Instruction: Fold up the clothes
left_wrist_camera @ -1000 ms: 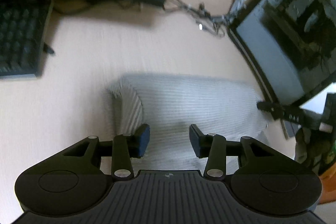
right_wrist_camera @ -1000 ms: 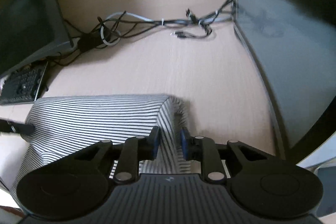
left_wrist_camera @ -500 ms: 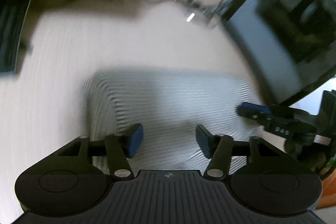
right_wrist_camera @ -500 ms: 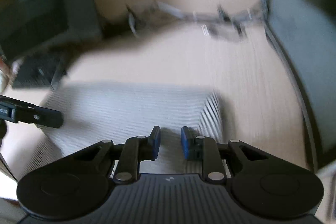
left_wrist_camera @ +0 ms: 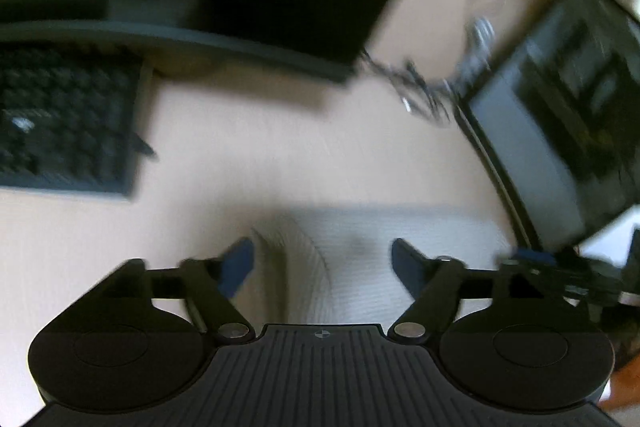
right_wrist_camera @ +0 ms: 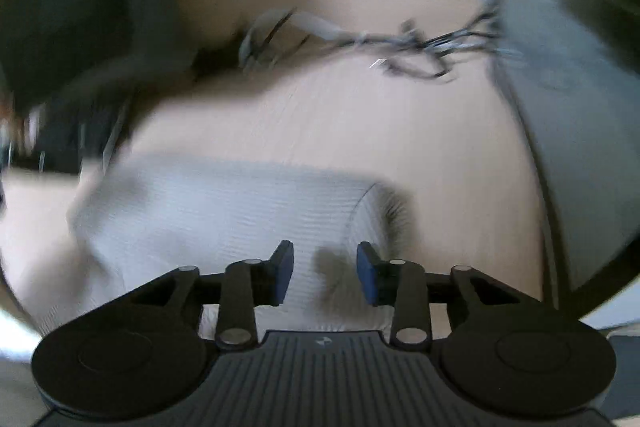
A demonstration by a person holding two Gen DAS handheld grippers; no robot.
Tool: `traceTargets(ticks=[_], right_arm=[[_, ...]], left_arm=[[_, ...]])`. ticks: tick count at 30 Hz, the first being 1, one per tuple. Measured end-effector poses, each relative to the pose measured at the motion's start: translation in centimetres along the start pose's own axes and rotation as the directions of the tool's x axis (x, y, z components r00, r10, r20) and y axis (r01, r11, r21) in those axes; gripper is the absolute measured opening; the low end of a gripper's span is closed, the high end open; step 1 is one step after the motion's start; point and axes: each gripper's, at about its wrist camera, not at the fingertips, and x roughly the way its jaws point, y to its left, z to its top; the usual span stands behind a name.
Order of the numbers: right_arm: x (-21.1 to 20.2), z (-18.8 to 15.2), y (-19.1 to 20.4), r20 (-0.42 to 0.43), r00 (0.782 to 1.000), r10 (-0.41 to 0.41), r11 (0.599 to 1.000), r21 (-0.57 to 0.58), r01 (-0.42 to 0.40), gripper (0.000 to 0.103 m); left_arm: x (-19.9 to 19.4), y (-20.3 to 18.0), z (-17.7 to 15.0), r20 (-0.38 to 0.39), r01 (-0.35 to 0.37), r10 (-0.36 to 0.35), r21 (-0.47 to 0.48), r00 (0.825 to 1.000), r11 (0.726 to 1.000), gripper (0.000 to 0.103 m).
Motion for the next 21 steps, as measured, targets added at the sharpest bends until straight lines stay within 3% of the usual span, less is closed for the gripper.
traceTargets(ticks=[2, 4, 8, 12, 16, 21], right_arm=[[-0.7, 1.3, -2.1, 0.053, 0.999, -0.004, 0.991, 0.13, -0.003, 0.04], [-0.2, 2.1, -3.1, 0.063, 0.998, -0.02, 0.984, 0.177, 0.009, 0.041], [2.7, 2.5, -2.5, 0.008, 1.0, -0.022, 0.986, 0.165, 0.021, 0.042], [5.7, 1.6, -1.3, -0.085, 0.996, -0.009, 0.987, 0.159, 0.022, 0.052], [6.1, 0.7, -1.1, -0.105, 0.994, 0.023, 0.988, 0.152, -0.007, 0.052], [6.4, 1.0, -0.5, -0.09, 0.996, 0.028, 0.997, 0.076, -0.021, 0.039]], left_arm=[[0.1, 0.5, 0.8, 0.008, -0.004, 0.004, -0.034, 1.0, 0.999, 0.085], [1.5, 0.7, 1.0, -0.026, 0.002, -0.004, -0.057, 1.0, 0.998, 0.085], [4.7, 0.3, -0.1, -0.12, 0.005, -0.014, -0.078, 0.993, 0.997, 0.085], [7.6, -0.4, -1.4, -0.193, 0.006, -0.023, -0.092, 0.981, 0.996, 0.083], [8.4, -0.9, -1.7, -0.193, -0.017, 0.004, -0.07, 0.981, 0.997, 0.077], [8.6, -1.2, -1.5, -0.168, -0.027, 0.021, -0.039, 0.986, 0.999, 0.068]])
